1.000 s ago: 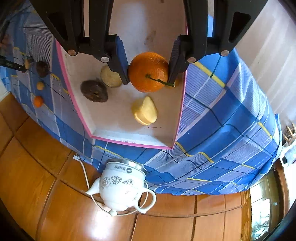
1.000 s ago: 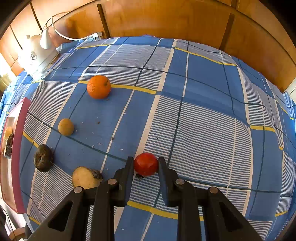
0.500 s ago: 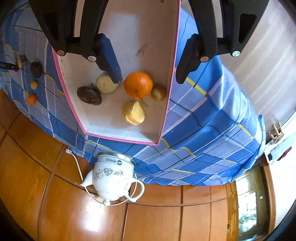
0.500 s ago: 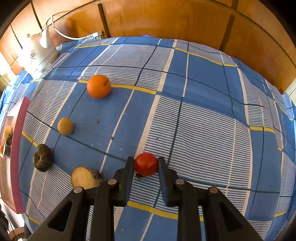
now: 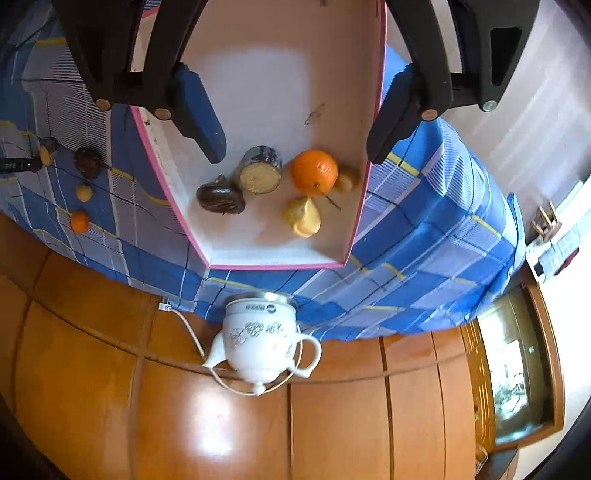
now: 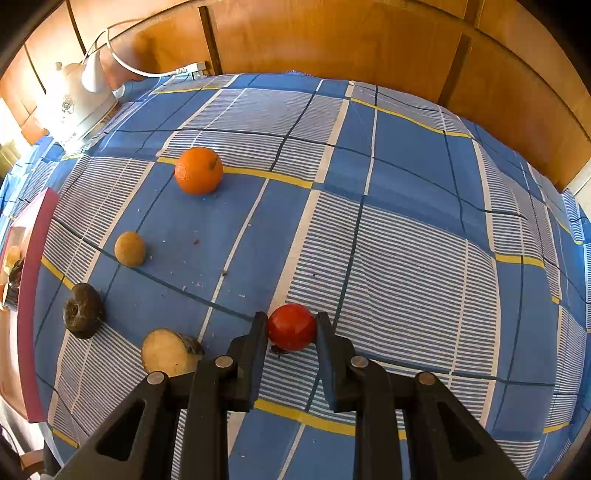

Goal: Organize fruits
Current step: 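Withdraw the open left gripper from the tray, then carry the red tomato into the tray and open the right gripper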

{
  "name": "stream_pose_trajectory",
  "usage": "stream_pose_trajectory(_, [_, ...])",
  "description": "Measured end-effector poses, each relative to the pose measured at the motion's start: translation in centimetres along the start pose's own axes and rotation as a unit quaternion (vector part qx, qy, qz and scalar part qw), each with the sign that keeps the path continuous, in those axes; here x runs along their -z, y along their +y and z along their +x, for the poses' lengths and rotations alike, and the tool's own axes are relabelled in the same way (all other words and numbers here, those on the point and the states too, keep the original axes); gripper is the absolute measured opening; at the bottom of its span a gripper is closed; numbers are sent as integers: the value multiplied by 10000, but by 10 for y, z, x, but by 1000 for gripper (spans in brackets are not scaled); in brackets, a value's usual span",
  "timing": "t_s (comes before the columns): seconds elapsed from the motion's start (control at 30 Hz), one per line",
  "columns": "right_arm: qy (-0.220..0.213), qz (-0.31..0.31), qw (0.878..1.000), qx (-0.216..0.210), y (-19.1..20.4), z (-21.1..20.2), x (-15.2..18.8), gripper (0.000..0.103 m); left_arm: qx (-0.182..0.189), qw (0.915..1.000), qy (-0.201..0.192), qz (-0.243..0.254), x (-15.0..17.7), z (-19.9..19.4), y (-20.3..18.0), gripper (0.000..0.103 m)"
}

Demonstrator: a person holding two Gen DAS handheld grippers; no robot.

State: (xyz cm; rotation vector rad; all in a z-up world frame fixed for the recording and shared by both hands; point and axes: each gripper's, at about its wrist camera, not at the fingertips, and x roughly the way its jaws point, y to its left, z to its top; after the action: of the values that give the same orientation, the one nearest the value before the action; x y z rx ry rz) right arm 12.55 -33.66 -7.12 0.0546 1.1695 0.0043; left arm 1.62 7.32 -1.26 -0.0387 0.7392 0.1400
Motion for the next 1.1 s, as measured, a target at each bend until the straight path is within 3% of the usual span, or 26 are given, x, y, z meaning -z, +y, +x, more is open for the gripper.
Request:
stream_pose_trajectory(0.47, [14, -1, 10000, 2, 1, 2, 0, 26, 78, 9999, 85, 77, 3, -2, -8, 83])
stream_pose_trajectory(0.8, [13, 0, 10000, 7, 1, 2, 0, 26, -201, 9993, -232, 198, -4, -14, -9, 88])
stream_pose_trajectory(1.1, [-62, 3, 10000, -56, 1, 0, 0, 26, -636, 9974, -330, -125, -10, -16, 12, 95])
